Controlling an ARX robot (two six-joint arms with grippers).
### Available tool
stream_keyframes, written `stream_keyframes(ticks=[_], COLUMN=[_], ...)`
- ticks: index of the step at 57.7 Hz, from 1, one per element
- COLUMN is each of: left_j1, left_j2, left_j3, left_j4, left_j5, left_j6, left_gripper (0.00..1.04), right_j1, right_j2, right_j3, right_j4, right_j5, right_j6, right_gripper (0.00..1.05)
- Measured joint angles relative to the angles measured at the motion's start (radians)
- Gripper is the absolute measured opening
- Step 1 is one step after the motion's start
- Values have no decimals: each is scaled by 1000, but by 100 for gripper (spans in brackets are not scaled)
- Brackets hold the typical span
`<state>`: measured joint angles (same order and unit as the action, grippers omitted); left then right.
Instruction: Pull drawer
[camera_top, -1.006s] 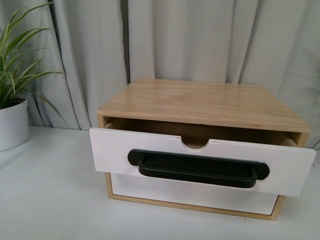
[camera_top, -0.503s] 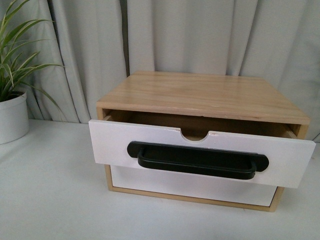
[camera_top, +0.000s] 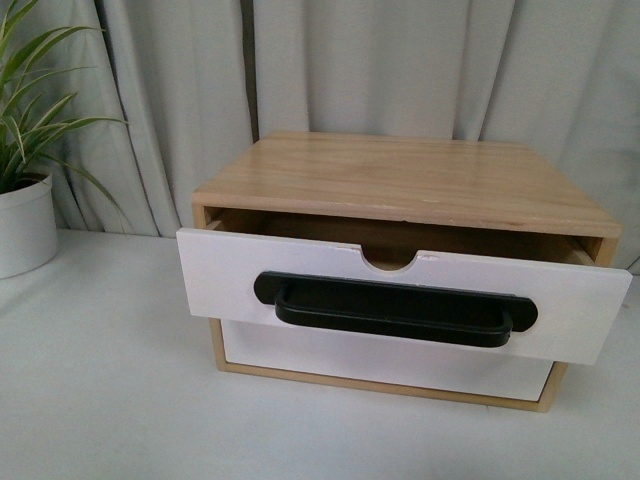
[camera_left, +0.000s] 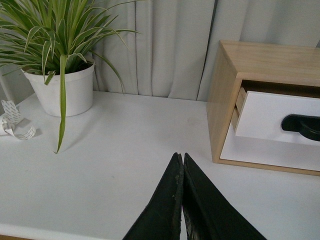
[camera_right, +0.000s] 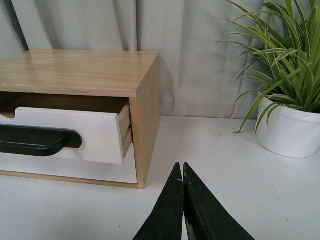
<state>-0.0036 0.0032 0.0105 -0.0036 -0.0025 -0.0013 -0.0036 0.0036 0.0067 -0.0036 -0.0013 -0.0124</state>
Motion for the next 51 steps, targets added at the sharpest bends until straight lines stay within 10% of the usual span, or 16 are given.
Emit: stream_keyframes(ticks=[5,31,51], left_j1=[0,0,0], left_j2=[0,0,0], left_j3=[0,0,0], left_j4=[0,0,0], left_j5=[0,0,0], left_j6=[-1,0,0], left_gripper=[10,100,99], right_j1=[0,0,0], right_j2=[0,0,0], right_j3=[0,0,0], right_j4=[0,0,0], right_j5=[0,0,0], right_j6=[0,0,2], right_gripper=[4,94,96])
